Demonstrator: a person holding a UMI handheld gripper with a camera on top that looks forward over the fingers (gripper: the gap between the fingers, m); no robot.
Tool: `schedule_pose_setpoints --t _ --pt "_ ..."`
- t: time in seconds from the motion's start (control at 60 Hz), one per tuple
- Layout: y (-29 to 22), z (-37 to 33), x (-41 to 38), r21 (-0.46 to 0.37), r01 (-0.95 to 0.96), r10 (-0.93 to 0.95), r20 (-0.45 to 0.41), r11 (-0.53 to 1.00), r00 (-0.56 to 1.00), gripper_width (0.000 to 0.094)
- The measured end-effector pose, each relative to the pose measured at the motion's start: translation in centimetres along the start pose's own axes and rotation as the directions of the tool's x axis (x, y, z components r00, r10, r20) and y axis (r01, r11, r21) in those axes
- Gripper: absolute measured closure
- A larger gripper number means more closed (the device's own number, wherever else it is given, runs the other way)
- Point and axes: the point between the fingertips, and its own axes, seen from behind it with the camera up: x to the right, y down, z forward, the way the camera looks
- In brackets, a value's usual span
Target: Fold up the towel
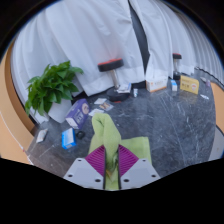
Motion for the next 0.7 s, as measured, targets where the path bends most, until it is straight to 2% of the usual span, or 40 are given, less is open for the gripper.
schedule_pose_setpoints --t 0.05,0.117,0.25,0.3,0.433,0.7 --pt "1.7 0.6 3.2 -0.036 -0.002 0.001 -0.026 0.999 1.0 0.0629" --pt "2.6 1.0 7.2 -0.074 0.008 -0.014 -0.087 0.997 0.996 0.0361" --pt "1.6 -0.6 13.2 -0.071 0.05 -0.061 -0.166 0.996 0.984 0.0128" --pt "0.7 -1.5 14.3 -0.062 0.078 -0.088 -0.182 0.995 0.979 0.0091" --pt "-1.6 -4.7 14.2 -0.034 0.175 -0.178 -0.184 0.984 0.967 0.0088" --pt "-3.5 -14.2 8.6 0.062 0.264 -0.247 -0.203 0.963 0.948 0.0086"
